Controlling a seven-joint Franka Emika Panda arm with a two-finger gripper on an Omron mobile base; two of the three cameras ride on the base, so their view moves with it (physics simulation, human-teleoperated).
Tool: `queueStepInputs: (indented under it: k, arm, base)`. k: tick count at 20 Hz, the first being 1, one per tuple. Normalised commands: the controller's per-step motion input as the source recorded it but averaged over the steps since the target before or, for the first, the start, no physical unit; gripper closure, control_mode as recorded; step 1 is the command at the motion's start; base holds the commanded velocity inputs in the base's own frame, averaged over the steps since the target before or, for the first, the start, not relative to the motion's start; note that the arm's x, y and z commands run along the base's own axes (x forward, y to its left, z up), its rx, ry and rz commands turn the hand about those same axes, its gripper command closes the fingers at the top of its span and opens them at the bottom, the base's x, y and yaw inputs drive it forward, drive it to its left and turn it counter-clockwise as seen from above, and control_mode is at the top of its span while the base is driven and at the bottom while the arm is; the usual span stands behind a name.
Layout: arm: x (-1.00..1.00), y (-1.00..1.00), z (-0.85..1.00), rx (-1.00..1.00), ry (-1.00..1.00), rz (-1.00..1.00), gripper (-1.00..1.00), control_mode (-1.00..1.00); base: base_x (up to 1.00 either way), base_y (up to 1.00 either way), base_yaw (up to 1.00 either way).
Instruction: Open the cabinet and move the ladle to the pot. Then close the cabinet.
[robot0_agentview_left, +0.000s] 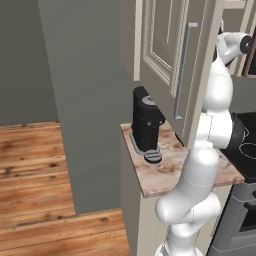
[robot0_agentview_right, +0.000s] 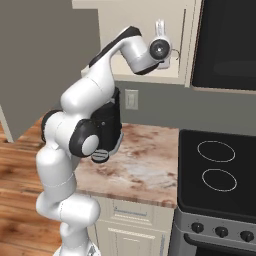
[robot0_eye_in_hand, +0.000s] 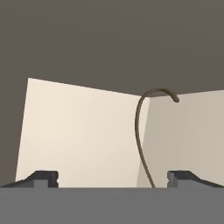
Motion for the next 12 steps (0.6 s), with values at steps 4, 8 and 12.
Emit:
queueStepInputs:
  k: [4, 8, 12]
  arm:
    - [0.07, 0.0, -0.12, 0.03, 0.0, 0.0, -1.0, -1.0]
    - [0.22, 0.0, -0.11, 0.03, 0.0, 0.0, -1.0, -1.0]
    - [0.32, 0.0, -0.05, 0.0, 0.0, 0.0, -1.0, -1.0]
  base:
    - [0.0, 0.0, 0.0]
    - [0.0, 0.0, 0.0]
    - [0.0, 0.0, 0.0]
